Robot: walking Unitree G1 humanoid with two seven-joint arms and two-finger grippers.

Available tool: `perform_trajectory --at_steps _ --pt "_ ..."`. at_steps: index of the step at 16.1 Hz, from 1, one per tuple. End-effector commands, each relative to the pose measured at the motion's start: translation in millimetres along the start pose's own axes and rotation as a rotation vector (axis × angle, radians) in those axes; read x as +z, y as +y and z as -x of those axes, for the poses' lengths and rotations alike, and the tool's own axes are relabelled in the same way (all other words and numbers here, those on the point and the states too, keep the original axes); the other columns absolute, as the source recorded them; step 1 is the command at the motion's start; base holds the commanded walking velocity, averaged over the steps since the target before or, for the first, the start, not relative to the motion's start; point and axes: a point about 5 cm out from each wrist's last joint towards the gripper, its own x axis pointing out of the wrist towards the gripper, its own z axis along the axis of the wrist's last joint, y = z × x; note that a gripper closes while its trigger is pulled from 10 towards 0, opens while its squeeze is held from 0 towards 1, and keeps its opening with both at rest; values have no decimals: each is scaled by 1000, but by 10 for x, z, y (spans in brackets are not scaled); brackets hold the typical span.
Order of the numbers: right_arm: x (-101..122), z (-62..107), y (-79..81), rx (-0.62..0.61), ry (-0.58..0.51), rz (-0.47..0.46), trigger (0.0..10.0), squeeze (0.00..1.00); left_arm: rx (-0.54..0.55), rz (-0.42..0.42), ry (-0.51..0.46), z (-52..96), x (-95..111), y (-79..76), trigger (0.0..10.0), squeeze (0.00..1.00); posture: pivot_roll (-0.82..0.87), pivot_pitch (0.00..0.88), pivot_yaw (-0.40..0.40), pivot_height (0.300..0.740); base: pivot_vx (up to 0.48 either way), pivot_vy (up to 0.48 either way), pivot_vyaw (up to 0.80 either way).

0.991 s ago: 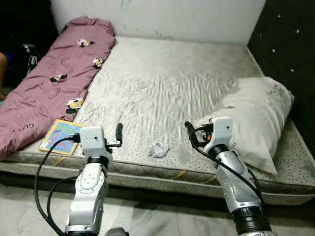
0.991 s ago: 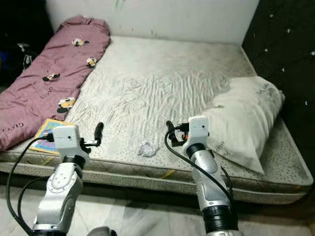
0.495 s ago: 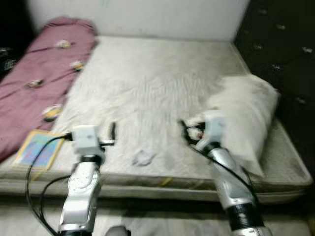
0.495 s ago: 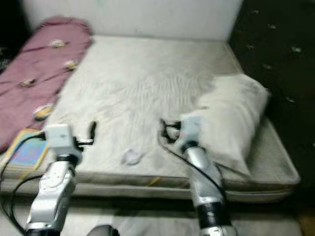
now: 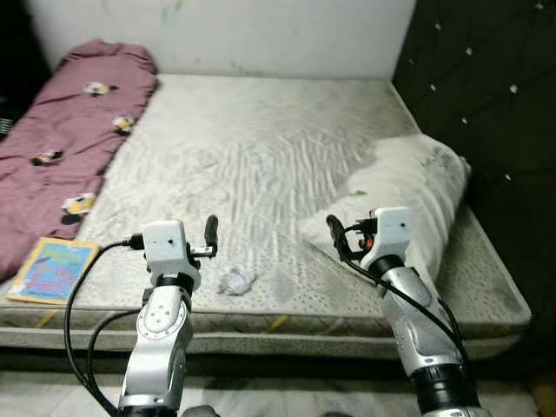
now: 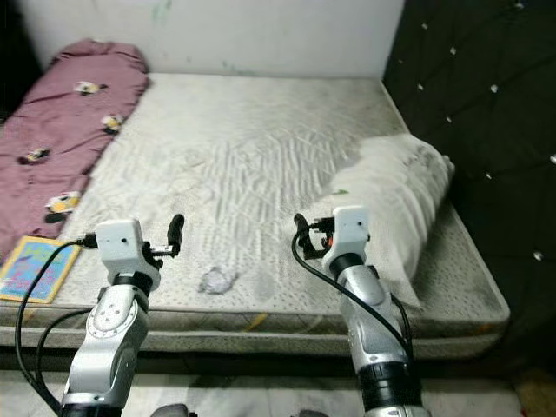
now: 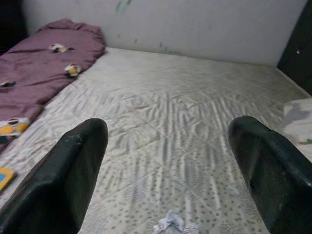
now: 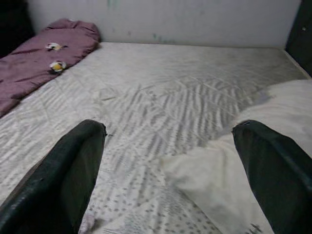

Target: Clean up the room

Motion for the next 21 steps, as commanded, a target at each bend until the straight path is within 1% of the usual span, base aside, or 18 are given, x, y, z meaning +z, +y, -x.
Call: perform_trajectory --at_steps 1,3,5,11,12,13,14,17,21 --pt "37 -19 11 10 -14 4 10000 0 9 -1 14 -4 -18 22 10000 0 11 0 -38 740 0 480 0" --pt "42 -26 10 7 -15 2 10000 0 5 1 11 -6 -14 19 10000 0 13 0 -37 740 0 480 0" --pt "29 -39 8 4 -9 7 10000 0 -25 26 11 4 -15 -14 10000 0 13 0 -37 740 0 480 0" --pt "11 -31 11 0 -3 2 10000 0 -20 16 11 8 -13 -1 10000 0 11 3 -33 740 0 480 0" --pt "9 -32 9 -1 -2 4 10000 0 -24 20 -8 10 2 -3 10000 0 11 3 -33 740 0 480 0" --pt "9 -32 7 -2 -2 4 10000 0 -24 10 -15 9 12 -5 10000 0 11 4 -33 740 0 0 0" --pt "9 -35 6 -2 -2 4 10000 0 -58 13 -19 22 27 -27 10000 0 11 5 -33 740 0 0 0" --pt "10 -41 8 -3 -2 4 10000 0 -100 52 -33 35 52 -43 10000 0 11 5 -33 740 0 0 0" --pt "15 -46 6 -3 -3 4 10000 0 -114 62 -34 34 57 -54 10000 0 8 7 -33 740 307 0 0"
